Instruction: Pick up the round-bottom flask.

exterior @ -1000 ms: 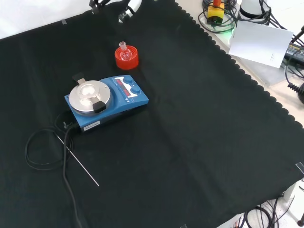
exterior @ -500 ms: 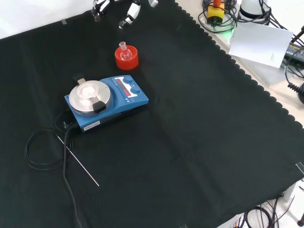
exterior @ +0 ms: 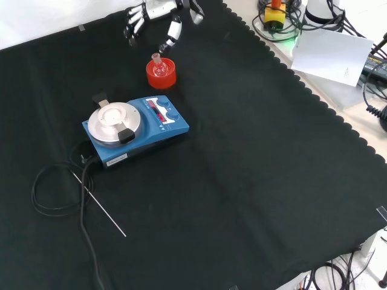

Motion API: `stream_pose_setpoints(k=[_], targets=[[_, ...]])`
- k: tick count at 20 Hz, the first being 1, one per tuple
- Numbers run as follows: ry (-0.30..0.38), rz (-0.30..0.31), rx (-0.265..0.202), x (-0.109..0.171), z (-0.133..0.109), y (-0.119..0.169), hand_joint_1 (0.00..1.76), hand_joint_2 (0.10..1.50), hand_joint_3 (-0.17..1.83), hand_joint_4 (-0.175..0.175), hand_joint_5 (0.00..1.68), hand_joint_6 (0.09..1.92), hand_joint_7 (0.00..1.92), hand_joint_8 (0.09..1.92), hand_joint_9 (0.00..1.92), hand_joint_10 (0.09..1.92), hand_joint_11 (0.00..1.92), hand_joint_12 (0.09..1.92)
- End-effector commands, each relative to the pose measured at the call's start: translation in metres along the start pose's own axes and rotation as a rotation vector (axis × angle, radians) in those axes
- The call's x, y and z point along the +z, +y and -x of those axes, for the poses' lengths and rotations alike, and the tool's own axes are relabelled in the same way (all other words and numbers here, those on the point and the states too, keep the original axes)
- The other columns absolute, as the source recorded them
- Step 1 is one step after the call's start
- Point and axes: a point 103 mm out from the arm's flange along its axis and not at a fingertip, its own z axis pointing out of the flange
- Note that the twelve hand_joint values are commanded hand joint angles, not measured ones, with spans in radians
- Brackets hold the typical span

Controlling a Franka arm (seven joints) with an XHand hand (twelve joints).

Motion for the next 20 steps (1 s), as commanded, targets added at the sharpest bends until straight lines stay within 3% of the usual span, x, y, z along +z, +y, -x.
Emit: stream_pose_setpoints(k=[1,6,10,20], targets=[[0.006,-0.002,0.001,0.019,0.0,-0.001,0.87,0.67,0.59,-0.047,0.65,0.19,0.17,0.65,0.35,0.7,0.01,1.44],[-0.001,0.007,0.011,0.023,0.003,-0.001,0.9,0.65,0.62,-0.049,0.68,0.23,0.18,0.65,0.36,0.7,0.01,1.44],[0.012,0.001,0.017,0.022,0.017,0.002,0.91,0.63,0.67,-0.05,0.64,0.37,0.18,0.65,0.37,0.7,0.01,1.44],[-0.008,-0.015,0.025,0.039,0.003,0.004,0.92,0.62,0.69,-0.053,0.62,0.56,0.19,0.66,0.37,0.7,0.02,1.44]])
